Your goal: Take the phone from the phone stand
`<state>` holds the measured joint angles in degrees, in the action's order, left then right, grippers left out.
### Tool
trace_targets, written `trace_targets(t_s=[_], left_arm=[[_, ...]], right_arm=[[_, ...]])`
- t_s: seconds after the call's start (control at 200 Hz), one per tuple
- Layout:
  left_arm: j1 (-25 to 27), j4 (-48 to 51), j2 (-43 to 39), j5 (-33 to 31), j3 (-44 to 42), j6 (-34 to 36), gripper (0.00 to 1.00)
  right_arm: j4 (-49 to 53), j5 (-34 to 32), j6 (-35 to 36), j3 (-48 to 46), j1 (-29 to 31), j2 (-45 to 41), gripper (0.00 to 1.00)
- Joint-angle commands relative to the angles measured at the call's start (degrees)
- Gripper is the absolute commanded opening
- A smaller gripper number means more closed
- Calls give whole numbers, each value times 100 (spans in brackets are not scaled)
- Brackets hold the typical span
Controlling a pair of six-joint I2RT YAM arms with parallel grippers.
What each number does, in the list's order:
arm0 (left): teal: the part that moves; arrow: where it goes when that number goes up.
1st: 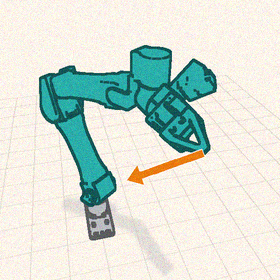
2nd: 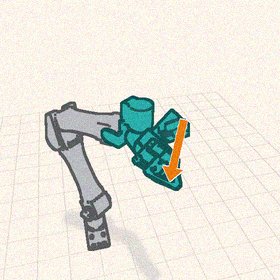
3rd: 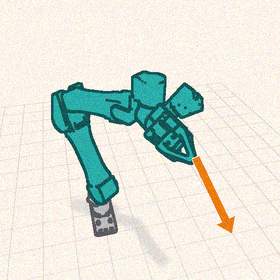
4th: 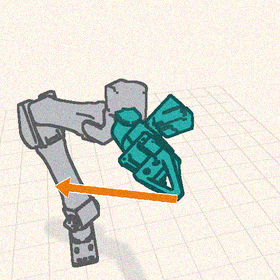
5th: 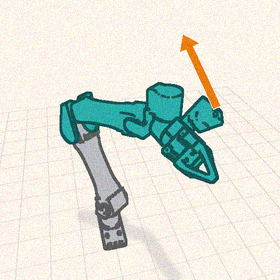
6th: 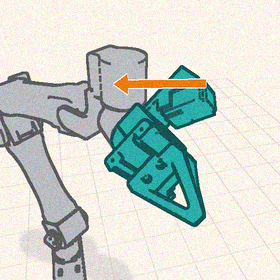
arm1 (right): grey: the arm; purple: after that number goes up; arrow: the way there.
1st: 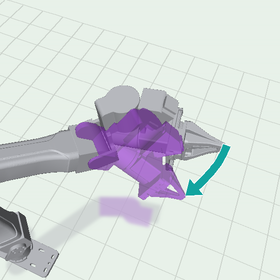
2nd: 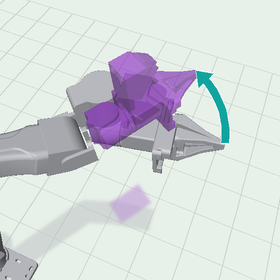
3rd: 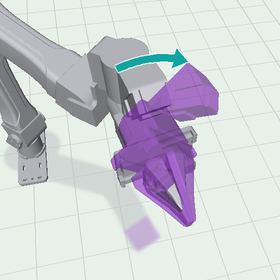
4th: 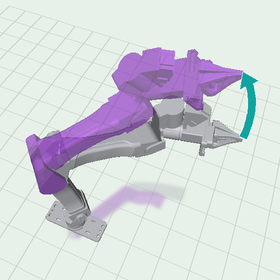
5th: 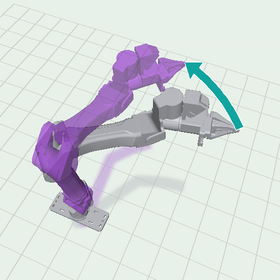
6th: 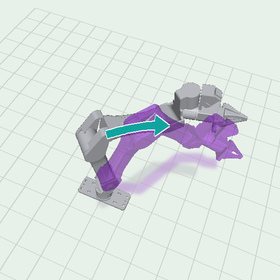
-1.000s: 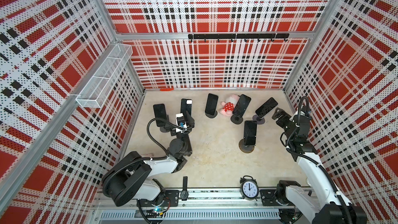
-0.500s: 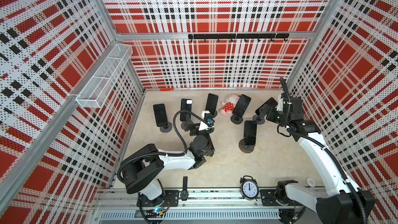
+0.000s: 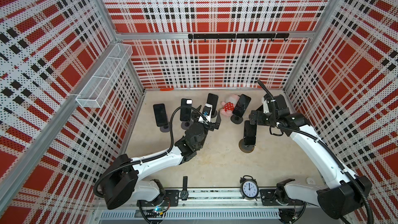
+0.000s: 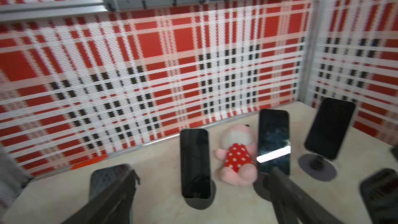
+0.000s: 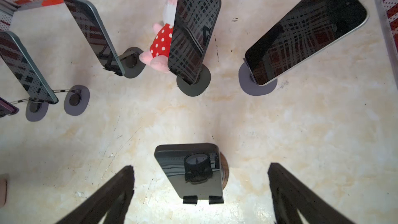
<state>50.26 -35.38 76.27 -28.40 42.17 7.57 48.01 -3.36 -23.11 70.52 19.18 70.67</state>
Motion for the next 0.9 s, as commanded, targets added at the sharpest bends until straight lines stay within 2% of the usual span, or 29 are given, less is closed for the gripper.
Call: trace_targets(t_s=[0.0, 0.145, 0.301, 0.386, 0.681, 0.897], left_arm=[[-34, 409, -182, 1471, -24, -428, 98], [-184, 497, -162, 2188, 45, -1143, 98], [-504, 806, -309, 3040, 82, -1839, 98], [-671, 947, -446, 3094, 38, -2072, 98], [-711, 1103, -536, 2924, -43, -2023, 98], [-712, 1102, -387, 3222, -51, -1879, 98]], right_arm=[[-5, -180, 171, 3, 171, -40, 100], [46, -765, 188, 93, 554, 189, 100], [207, -818, -8, 257, 566, 319, 100], [369, -793, -92, 346, 566, 452, 100], [710, -596, -427, 565, 564, 948, 100], [766, -315, -519, 669, 549, 1195, 100]])
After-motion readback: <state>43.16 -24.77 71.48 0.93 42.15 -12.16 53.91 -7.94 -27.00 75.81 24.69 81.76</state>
